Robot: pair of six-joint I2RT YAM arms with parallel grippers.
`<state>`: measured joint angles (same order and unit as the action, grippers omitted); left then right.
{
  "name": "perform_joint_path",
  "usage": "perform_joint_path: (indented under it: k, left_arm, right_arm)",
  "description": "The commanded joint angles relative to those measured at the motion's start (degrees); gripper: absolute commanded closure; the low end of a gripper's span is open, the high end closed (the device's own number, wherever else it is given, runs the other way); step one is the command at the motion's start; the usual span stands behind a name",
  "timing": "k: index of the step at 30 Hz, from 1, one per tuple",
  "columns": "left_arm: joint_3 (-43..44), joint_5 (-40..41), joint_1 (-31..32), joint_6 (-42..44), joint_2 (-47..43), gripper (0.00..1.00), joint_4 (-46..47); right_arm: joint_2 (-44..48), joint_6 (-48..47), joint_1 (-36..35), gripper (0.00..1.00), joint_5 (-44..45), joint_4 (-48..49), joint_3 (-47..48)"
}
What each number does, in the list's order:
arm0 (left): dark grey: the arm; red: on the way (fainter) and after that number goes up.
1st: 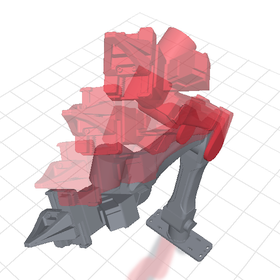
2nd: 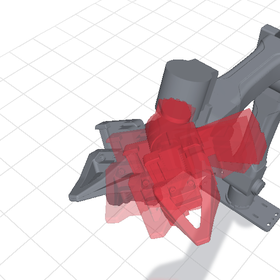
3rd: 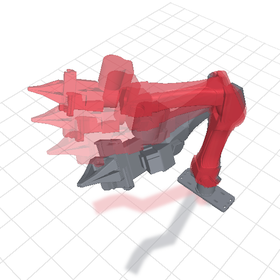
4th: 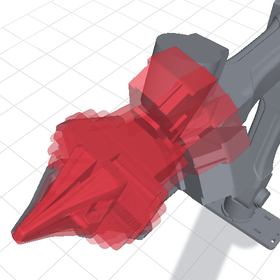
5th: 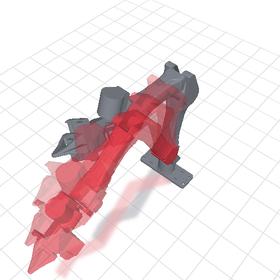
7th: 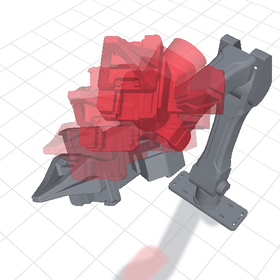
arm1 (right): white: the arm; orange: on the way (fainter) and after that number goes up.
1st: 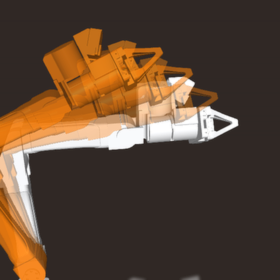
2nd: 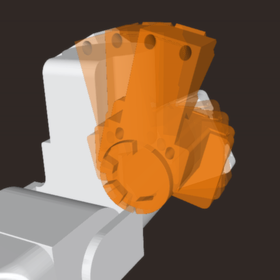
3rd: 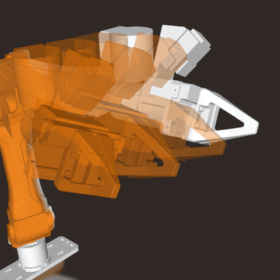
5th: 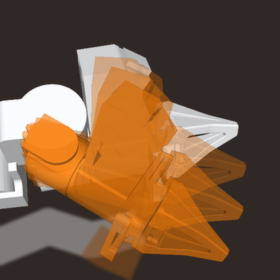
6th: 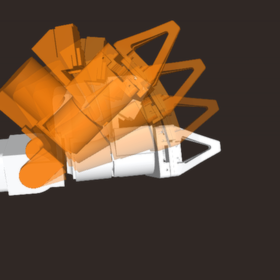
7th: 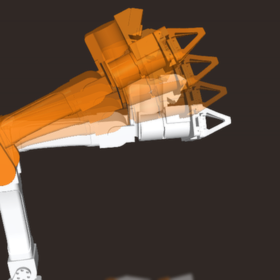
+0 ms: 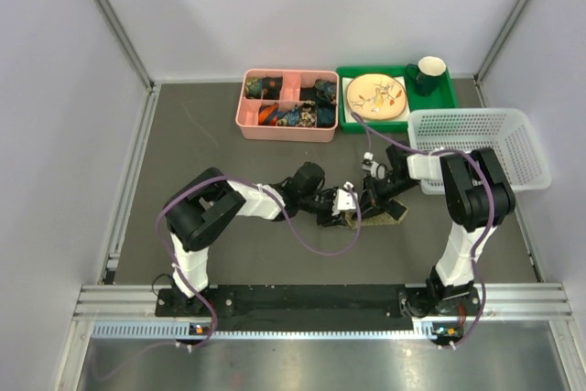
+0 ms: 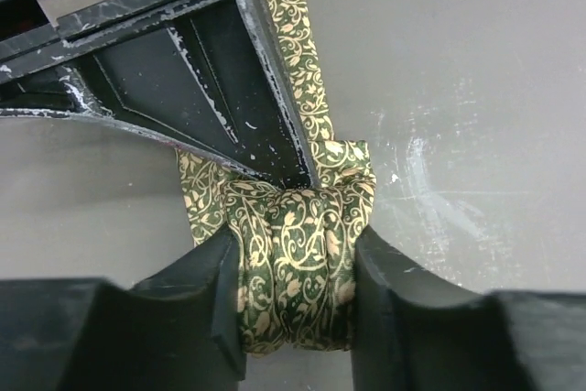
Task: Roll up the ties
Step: Roll the tie at the center of the board.
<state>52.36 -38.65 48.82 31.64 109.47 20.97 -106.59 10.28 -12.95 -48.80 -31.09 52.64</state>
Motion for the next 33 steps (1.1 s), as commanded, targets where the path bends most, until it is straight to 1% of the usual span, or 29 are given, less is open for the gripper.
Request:
perform_joint_path:
  k: [1,2,3,4,5,7,9,12,17,19,23,24,26,27,29,30,33]
  left_arm:
    - [-0.06,1.65,0.05,0.36,-0.66,0.74,-3.82]
    - [-0.24,1.22,0.05,0.7,-0.92,0.81,-4.7]
    - [-1.11,0.78,-0.04,1.31,-1.01,0.83,-5.41]
    - [-1.73,0.69,-0.13,2.37,-1.27,0.85,-5.5]
    - [-2.43,-0.27,-0.21,2.81,-1.8,0.86,-5.68]
    - [-3.66,-0.63,-0.39,5.09,-2.07,0.88,-6.64]
    - [-4.28,-1.42,-0.56,6.41,-2.07,0.89,-7.96]
    - [-4.72,-2.56,-0.92,7.65,-2.16,0.9,-8.66]
    - [-4.19,-2.39,-0.92,8.0,-1.81,0.91,-9.19]
    - [-3.84,-1.87,-1.0,7.21,-1.63,0.91,-8.67]
    - [-3.23,-0.98,-1.27,3.09,-1.8,0.92,-6.04]
    - [-3.49,-1.33,-1.53,0.82,-1.98,0.92,-4.81]
    - [-4.45,-1.78,-2.23,-1.74,-3.03,0.91,0.1]
    - [-4.72,-1.86,-2.5,-4.89,-3.38,0.91,2.04]
    - [-5.16,-1.34,-3.11,-7.8,-4.44,0.91,6.42]
    - [-5.07,-1.34,-3.46,-11.04,-4.79,0.9,7.76]
    - [-4.02,0.42,-4.17,-14.66,-5.49,0.89,10.23]
  right_arm:
    - [0.67,-3.42,0.21,1.0,3.02,1.22,0.79]
    - [1.29,-4.04,0.73,0.99,1.44,0.51,1.49]
    - [2.16,-4.39,1.08,0.96,-0.84,-0.28,1.93]
    - [2.95,-4.48,1.52,0.89,-1.99,-0.63,2.2]
    - [4.88,-4.48,2.22,0.86,-3.05,-0.64,2.64]
    - [6.3,-3.87,3.54,0.83,-3.85,-0.55,3.08]
    - [7.27,-3.17,4.16,0.83,-2.97,-0.38,3.78]
    - [5.61,-2.9,4.25,0.83,-1.57,0.15,4.57]
    - [2.27,-2.37,4.16,0.89,5.09,2.08,3.79]
    - [-0.02,-3.07,3.64,0.93,6.86,1.3,3.7]
    - [-2.4,-4.13,2.93,0.95,12.48,0.95,2.47]
    - [-2.92,-4.31,2.93,0.95,13.54,0.68,2.47]
    - [-3.8,-4.31,2.84,0.95,15.48,0.33,2.73]
    - [-3.98,-4.39,2.84,0.96,15.83,0.24,2.82]
    - [-3.81,-3.96,2.75,0.96,16.62,-0.11,3.17]
    - [-3.81,-3.87,2.75,0.96,16.98,-0.28,3.43]
    - [-3.89,-3.87,2.41,0.96,17.68,-0.9,3.96]
